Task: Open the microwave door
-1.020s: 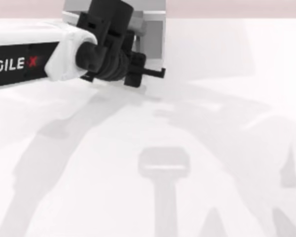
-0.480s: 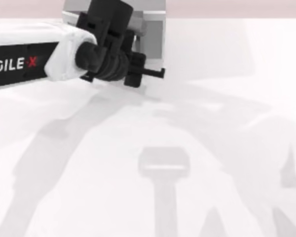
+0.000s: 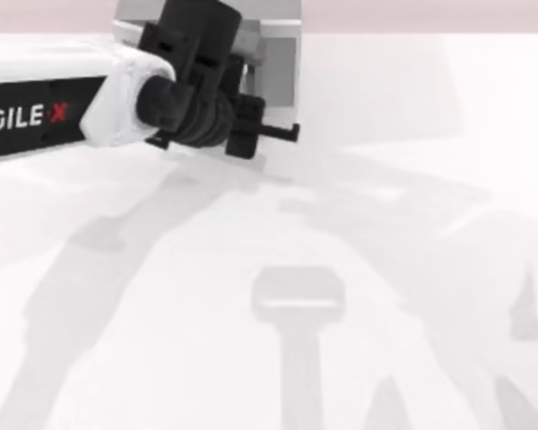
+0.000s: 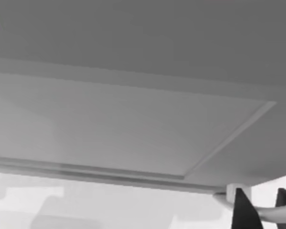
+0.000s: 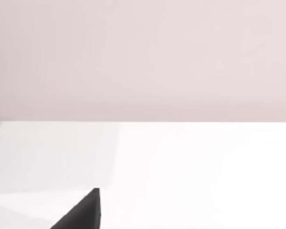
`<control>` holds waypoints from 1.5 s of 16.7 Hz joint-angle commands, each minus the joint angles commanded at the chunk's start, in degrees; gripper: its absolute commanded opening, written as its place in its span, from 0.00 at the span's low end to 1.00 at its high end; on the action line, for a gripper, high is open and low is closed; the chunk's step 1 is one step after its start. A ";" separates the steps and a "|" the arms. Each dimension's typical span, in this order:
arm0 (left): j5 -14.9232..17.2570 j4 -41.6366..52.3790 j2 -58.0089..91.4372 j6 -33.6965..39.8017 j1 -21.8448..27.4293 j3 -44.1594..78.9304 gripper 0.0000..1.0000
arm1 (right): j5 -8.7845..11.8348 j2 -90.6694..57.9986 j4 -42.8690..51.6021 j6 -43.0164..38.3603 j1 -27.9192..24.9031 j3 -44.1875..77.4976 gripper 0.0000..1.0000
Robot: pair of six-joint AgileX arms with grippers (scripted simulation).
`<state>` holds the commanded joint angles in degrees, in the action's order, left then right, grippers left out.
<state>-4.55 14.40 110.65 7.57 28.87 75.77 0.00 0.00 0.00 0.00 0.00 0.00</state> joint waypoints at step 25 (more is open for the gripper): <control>2.89 -0.91 -1.87 -3.36 -1.11 -2.61 0.00 | 0.00 0.00 0.00 0.00 0.00 0.00 1.00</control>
<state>-1.66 13.49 108.78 4.20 27.76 73.16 0.00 0.00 0.00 0.00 0.00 0.00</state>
